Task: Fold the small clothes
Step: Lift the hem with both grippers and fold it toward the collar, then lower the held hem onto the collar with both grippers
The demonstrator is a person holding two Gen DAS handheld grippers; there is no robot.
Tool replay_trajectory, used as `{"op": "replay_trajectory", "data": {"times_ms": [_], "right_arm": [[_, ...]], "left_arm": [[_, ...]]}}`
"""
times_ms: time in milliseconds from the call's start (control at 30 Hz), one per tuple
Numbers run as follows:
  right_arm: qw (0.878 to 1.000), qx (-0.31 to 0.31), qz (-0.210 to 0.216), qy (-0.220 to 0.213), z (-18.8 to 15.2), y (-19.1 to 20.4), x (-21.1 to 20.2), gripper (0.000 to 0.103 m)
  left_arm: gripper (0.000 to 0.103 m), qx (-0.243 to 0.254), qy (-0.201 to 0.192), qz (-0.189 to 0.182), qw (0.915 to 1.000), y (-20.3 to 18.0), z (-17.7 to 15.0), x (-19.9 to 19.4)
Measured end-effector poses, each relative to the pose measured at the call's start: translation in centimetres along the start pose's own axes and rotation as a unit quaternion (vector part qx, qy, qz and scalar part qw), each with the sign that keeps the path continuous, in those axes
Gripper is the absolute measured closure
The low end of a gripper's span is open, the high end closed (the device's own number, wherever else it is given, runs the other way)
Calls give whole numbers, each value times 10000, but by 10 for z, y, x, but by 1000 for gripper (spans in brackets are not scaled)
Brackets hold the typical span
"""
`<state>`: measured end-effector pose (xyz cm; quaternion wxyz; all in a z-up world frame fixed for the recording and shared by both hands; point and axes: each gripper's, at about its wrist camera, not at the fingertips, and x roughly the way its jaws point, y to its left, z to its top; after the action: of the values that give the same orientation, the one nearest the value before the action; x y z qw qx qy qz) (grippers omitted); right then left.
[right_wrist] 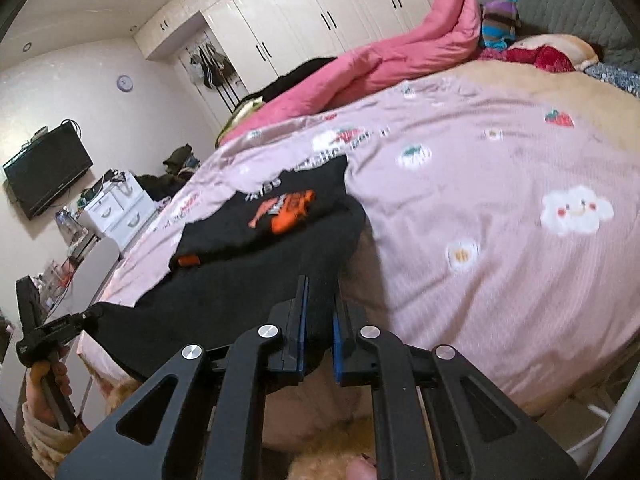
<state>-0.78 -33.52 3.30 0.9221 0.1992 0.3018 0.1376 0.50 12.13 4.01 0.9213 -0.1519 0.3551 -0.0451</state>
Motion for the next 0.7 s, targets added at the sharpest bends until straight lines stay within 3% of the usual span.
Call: {"op": "replay_trajectory", "data": {"times_ms": [367,700], "right_arm": [[9986,-55,-85,-516,42,16,6,94],[9973,-114,-216,-698,71,25,23,94]], "left_arm": [[99,-115,-348,-109,9993,4,33,3],[99,-213,-573,-118,9981,7,54,13]]}}
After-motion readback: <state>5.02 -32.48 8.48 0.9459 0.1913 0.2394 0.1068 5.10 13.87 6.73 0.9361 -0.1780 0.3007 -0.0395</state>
